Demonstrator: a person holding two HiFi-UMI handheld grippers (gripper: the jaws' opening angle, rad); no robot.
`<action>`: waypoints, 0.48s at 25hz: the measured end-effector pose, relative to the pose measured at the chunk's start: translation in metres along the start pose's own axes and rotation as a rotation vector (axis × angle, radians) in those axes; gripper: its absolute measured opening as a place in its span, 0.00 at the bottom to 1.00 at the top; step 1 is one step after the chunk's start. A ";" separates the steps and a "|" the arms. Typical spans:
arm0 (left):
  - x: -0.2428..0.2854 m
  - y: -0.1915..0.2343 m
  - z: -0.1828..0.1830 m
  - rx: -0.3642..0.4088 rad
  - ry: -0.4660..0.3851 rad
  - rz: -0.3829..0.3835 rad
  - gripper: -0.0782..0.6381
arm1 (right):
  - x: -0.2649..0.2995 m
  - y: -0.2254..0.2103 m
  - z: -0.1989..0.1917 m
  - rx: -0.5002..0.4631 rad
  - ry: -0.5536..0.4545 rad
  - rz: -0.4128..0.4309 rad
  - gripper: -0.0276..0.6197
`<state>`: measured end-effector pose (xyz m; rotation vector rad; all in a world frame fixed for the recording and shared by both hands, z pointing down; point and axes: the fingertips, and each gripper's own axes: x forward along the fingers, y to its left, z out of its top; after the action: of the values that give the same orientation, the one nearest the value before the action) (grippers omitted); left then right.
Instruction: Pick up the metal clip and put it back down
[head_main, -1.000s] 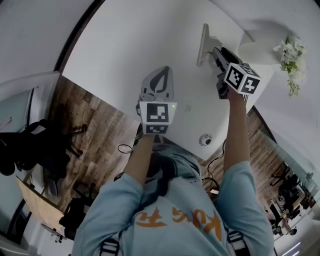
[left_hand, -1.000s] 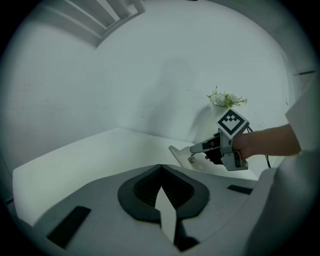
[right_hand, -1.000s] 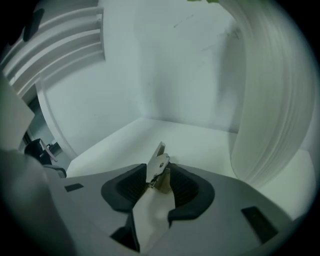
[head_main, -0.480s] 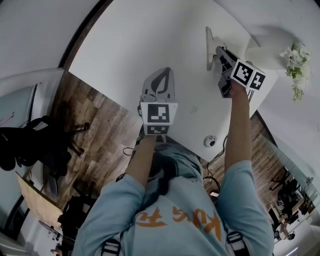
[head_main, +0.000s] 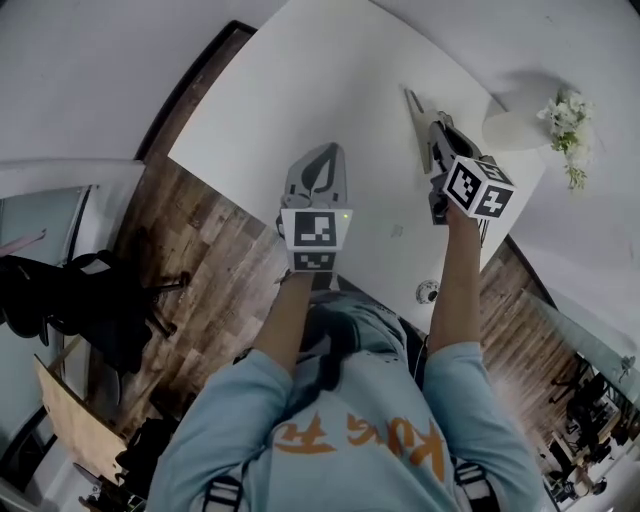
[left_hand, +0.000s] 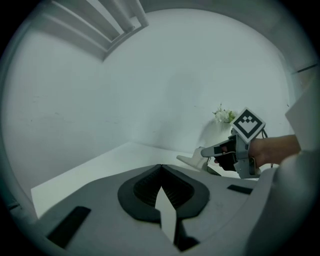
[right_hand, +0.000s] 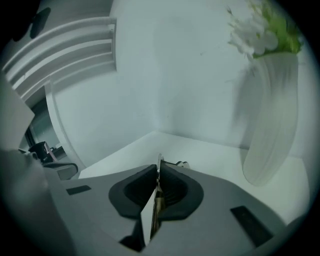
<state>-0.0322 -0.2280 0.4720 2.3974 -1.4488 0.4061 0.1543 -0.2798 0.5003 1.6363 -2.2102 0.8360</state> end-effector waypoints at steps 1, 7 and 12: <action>-0.002 -0.001 0.006 0.006 -0.011 -0.005 0.14 | -0.009 0.004 0.005 -0.016 -0.022 -0.016 0.09; -0.013 -0.015 0.036 0.035 -0.072 -0.051 0.14 | -0.069 0.022 0.026 -0.077 -0.177 -0.120 0.09; -0.019 -0.029 0.055 0.062 -0.120 -0.086 0.14 | -0.115 0.030 0.034 -0.131 -0.284 -0.161 0.09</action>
<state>-0.0105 -0.2221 0.4109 2.5630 -1.3943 0.2954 0.1676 -0.2041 0.4035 1.9361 -2.2178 0.4290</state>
